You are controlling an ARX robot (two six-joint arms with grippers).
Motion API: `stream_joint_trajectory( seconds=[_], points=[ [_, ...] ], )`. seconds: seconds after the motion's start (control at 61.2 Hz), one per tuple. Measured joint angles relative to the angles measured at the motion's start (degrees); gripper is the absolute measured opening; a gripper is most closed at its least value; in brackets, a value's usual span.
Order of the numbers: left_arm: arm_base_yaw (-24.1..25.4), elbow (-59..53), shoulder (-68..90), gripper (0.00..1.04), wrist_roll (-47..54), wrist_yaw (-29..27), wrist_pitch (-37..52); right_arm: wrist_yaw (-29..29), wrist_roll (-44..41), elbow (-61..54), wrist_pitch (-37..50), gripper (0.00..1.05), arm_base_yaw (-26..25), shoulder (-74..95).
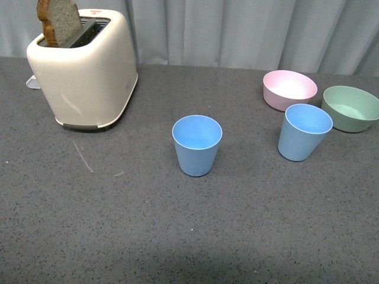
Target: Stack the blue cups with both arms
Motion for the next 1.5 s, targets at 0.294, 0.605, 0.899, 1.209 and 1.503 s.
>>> stream_joint_trajectory(
  seconds=[0.294,0.605,0.899,1.209,1.503],
  points=[
    [0.0,0.0,-3.6,0.06,0.0,0.0,-1.9,0.0,0.0,0.0,0.0,0.95,0.0,0.0],
    [0.0,0.0,-3.7,0.67,0.0,0.0,-2.0,6.7,-11.1,2.8,14.4,0.95,1.7,19.5],
    [0.0,0.0,-3.7,0.98,0.1,0.0,-2.0,0.2,0.7,21.7,14.2,0.95,0.8,62.4],
    [0.0,0.0,-3.7,0.98,0.1,0.0,-2.0,-2.6,13.7,48.3,3.0,0.95,-0.5,92.7],
    [0.0,0.0,-3.7,0.98,0.1,0.0,-2.0,-0.3,16.1,65.2,-10.0,0.95,2.3,110.6]
  ],
)
